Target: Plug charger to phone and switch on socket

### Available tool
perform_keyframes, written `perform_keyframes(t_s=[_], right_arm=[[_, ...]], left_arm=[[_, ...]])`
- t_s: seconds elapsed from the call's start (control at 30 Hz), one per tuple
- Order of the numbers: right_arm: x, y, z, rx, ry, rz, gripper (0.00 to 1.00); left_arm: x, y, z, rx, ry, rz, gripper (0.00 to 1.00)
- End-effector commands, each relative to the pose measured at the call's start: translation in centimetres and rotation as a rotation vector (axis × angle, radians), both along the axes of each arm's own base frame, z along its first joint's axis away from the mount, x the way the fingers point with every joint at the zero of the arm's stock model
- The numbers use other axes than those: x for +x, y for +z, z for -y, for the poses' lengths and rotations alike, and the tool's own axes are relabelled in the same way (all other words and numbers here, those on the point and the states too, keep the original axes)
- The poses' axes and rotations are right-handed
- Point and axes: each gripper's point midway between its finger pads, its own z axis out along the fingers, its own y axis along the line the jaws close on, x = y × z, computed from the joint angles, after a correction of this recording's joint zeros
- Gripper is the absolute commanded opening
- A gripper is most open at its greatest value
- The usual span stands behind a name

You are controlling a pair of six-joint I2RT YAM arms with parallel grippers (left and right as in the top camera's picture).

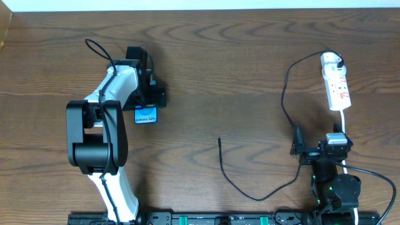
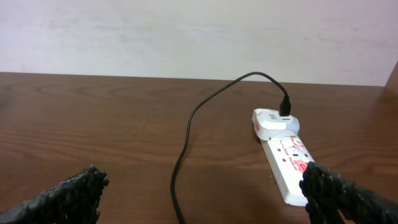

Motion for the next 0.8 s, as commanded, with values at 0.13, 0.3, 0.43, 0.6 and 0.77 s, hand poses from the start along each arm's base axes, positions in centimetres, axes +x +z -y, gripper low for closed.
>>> perform_keyframes(t_s=[0.13, 0.3, 0.43, 0.6, 0.77], right_arm=[[0.0, 0.0, 0.0, 0.006, -0.001, 0.002, 0.99], [0.0, 0.0, 0.0, 0.006, -0.001, 0.002, 0.99], [0.0, 0.0, 0.0, 0.006, -0.001, 0.002, 0.99], [0.0, 0.0, 0.0, 0.006, -0.001, 0.002, 0.99], [0.0, 0.0, 0.0, 0.006, -0.001, 0.002, 0.99]], left_arm=[[0.5, -1.3, -0.6, 0.03, 0.009, -0.007, 0.98], [1.5, -1.3, -0.6, 0.029, 0.008, 0.033, 0.98], [1.2, -1.3, -1.6, 0.086, 0.006, 0.022, 0.98], [0.8, -1.3, -1.9, 0.1, 0.001, 0.006, 0.98], [0.7, -1.3, -1.9, 0.099, 0.0, 0.0, 0.98]])
